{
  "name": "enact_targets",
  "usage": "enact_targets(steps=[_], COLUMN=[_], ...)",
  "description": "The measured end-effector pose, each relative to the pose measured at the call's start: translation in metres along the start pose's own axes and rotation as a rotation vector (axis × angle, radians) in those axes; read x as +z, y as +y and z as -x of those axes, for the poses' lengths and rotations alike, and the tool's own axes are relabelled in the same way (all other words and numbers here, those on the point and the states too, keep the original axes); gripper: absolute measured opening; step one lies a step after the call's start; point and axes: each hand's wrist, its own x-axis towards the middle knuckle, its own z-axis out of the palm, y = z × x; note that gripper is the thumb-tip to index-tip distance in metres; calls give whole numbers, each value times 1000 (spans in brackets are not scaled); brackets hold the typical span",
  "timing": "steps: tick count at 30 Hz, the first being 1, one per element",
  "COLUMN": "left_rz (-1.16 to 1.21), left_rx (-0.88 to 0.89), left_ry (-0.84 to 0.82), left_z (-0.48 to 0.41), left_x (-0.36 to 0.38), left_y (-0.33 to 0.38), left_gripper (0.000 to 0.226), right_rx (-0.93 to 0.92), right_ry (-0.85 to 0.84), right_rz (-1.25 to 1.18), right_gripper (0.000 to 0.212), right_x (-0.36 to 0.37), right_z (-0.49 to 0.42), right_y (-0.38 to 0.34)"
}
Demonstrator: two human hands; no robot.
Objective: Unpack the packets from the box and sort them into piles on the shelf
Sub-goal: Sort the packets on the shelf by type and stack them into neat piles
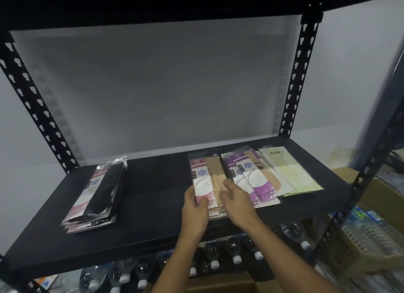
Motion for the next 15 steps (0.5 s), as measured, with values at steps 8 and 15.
enact_targets(steps=[8, 15], left_rz=[-39, -43], left_rx=[38, 40], left_ry=[5, -39], left_z=[1, 6], left_x=[-3, 2], left_y=[5, 8], left_gripper=[41, 43], right_rx=[-4, 14], right_ry=[30, 39], right_rz=[45, -43], right_gripper=[43, 45], right_x=[7, 2], right_z=[0, 1], right_y=[-5, -1])
